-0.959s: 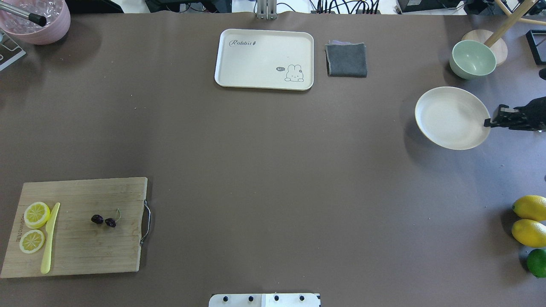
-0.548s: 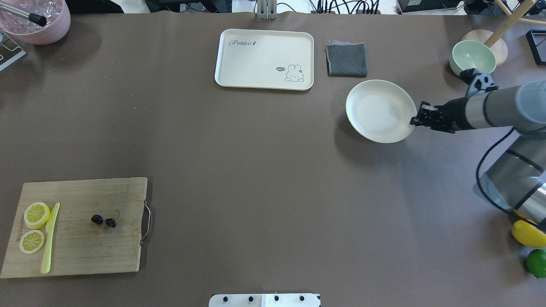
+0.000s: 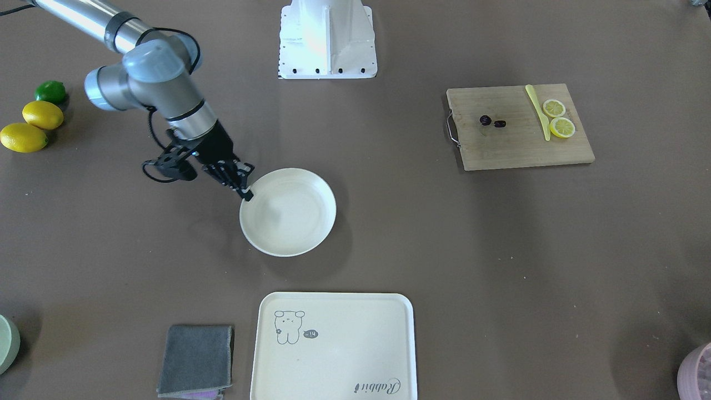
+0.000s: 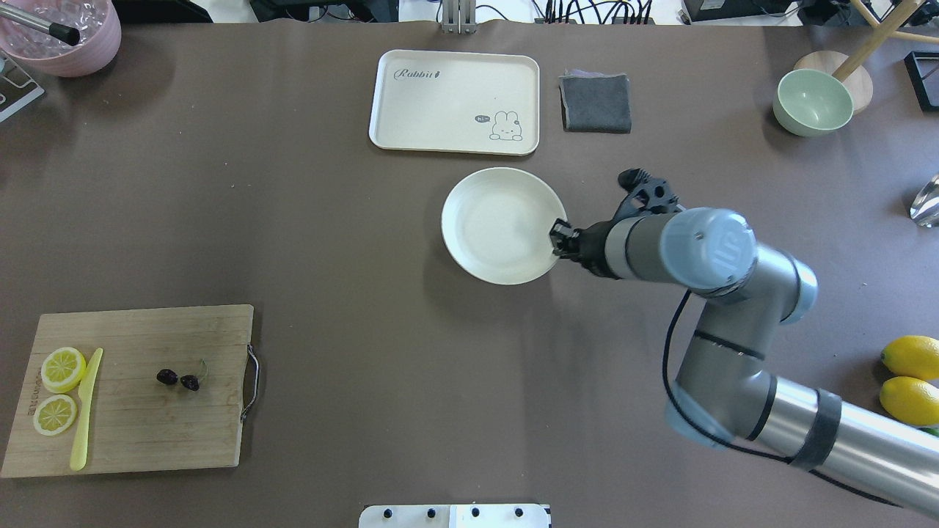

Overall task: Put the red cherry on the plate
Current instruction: 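Push the white plate with the right gripper toward the table center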

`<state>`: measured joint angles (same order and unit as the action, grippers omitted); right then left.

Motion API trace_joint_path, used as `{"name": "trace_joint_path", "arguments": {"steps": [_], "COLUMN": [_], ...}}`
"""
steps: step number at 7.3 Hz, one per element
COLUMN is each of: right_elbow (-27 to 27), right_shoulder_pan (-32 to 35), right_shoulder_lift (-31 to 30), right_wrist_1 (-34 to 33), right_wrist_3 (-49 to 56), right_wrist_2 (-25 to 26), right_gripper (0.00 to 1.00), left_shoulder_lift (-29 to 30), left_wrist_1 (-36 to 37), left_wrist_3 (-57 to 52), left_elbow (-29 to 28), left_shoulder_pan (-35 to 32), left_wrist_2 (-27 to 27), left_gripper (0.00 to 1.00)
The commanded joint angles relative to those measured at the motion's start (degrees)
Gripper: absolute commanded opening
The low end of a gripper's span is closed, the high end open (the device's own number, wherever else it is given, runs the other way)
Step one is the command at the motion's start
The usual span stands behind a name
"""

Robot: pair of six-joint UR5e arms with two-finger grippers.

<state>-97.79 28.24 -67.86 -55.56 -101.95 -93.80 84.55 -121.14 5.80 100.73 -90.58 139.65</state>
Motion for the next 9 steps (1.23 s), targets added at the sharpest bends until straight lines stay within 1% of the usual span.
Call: {"name": "trace_joint_path", "arguments": {"steps": [1, 2, 3, 4, 5, 6, 7, 8, 9], "right_elbow": [-0.9, -0.6, -0.6, -0.6, -1.3, -3.6, -6.2, -8.4, -9.9], "right_shoulder_pan": [-10.0, -11.0, -11.1, -10.9, -10.0, -6.7, -1.6, 4.5, 11.4], "right_shoulder_lift": [6.1, 6.9, 6.9, 6.5, 6.6, 6.7, 6.1, 4.0, 1.3], "right_wrist_1": [-8.9, -10.4, -10.5, -10.6, -11.1, -14.4, -18.0, -20.2, -21.2], "right_wrist_3": [-4.0, -3.9, -3.3, -0.8, 3.5, 6.6, 11.7, 16.9, 25.1], "right_wrist_2": [11.0, 12.5, 13.3, 14.4, 14.3, 11.5, 4.3, -2.2, -9.5], "right_gripper": [0.0, 0.0, 0.32, 0.99, 1.0, 1.0, 1.0, 1.0, 1.0], "left_shoulder_lift": [0.0, 0.0, -0.1, -0.1, -0.1, 0.1, 0.0, -0.8, -2.0], "left_wrist_1": [0.0, 0.0, 0.0, 0.0, 0.2, -0.3, -1.8, -4.5, -6.5], "left_wrist_3": [0.0, 0.0, 0.0, 0.0, 0.1, 6.4, 14.3, 22.3, 32.5], "left_elbow": [0.1, 0.1, 0.1, 0.1, 0.2, 0.8, 2.4, 3.6, 7.6], "left_shoulder_pan": [0.1, 0.1, 0.1, 0.1, 0.0, 0.1, 1.3, 3.8, 9.1], "left_wrist_2": [0.1, 0.1, 0.1, 0.2, 0.2, 0.8, 3.7, 5.8, 5.3], "left_gripper": [0.98, 0.98, 0.98, 0.98, 0.98, 0.98, 0.98, 0.98, 0.98]}}
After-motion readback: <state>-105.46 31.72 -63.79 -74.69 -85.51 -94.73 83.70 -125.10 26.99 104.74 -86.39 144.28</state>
